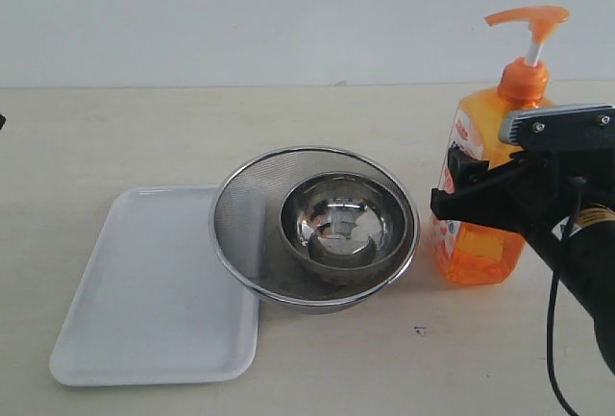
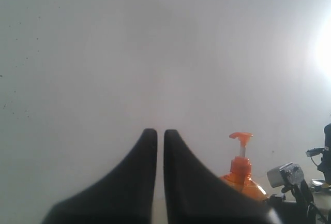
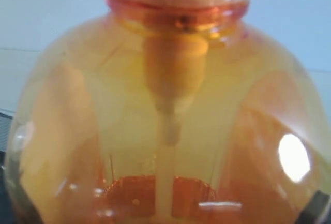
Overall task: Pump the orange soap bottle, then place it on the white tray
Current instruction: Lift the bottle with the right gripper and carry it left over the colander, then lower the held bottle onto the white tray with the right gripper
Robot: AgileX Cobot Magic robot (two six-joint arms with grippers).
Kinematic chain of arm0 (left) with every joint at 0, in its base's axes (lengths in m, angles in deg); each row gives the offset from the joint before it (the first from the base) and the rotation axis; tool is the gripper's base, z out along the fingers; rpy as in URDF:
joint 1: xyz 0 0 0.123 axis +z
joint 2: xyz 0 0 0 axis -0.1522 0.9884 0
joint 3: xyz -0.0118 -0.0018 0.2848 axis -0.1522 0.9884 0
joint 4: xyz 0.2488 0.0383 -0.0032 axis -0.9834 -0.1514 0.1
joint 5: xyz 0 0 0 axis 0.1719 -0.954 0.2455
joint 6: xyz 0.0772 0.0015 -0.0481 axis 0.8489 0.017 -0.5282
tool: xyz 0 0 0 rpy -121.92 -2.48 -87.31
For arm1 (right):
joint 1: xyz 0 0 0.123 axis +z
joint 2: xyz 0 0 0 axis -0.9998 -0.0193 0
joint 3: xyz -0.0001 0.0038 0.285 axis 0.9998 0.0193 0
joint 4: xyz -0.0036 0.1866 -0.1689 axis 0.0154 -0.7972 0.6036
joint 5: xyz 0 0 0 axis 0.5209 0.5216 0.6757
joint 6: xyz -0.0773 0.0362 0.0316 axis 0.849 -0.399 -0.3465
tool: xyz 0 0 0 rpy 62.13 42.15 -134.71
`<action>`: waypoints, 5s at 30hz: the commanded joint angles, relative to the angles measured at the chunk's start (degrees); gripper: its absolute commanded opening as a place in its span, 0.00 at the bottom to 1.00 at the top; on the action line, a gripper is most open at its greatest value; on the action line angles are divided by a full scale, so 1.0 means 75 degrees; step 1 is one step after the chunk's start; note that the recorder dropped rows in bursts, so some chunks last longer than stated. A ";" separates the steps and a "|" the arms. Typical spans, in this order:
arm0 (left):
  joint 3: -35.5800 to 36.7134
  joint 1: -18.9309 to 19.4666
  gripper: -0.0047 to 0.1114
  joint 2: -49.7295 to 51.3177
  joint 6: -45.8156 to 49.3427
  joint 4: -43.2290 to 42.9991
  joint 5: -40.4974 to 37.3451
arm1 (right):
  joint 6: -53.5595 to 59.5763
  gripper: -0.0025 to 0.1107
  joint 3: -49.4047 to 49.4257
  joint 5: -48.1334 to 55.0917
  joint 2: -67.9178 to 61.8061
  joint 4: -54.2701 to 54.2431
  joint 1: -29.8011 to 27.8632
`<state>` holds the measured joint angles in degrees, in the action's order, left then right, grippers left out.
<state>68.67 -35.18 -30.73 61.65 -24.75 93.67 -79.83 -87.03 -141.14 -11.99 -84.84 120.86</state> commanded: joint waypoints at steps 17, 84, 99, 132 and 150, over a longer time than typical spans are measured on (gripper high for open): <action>0.0053 0.0026 0.08 -0.0019 -0.0076 0.0059 0.0082 | 0.0940 0.02 -0.0725 0.0589 0.1505 0.0039 -0.0003; 0.0053 0.0026 0.08 -0.4018 0.4293 0.6524 -0.2921 | 0.2046 0.02 -0.7223 0.4433 -0.1269 0.0060 0.3237; 0.0053 0.0026 0.08 -0.4884 0.4581 0.6629 -0.3894 | 0.1908 0.02 -0.7243 0.3276 -0.2847 -0.0132 0.3728; 0.0053 0.0026 0.08 -0.4884 0.4446 0.6464 -0.4071 | 0.1938 0.67 -0.7243 0.3060 -0.3522 -0.0547 0.3728; 0.0053 0.0026 0.08 -0.4884 0.4446 0.6464 -0.4117 | 0.1967 0.83 -0.7243 0.3165 -0.3126 -0.0594 0.3728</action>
<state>68.67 -35.18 -66.94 95.40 24.18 63.34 -65.21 -141.11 -117.61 -37.70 -89.10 148.92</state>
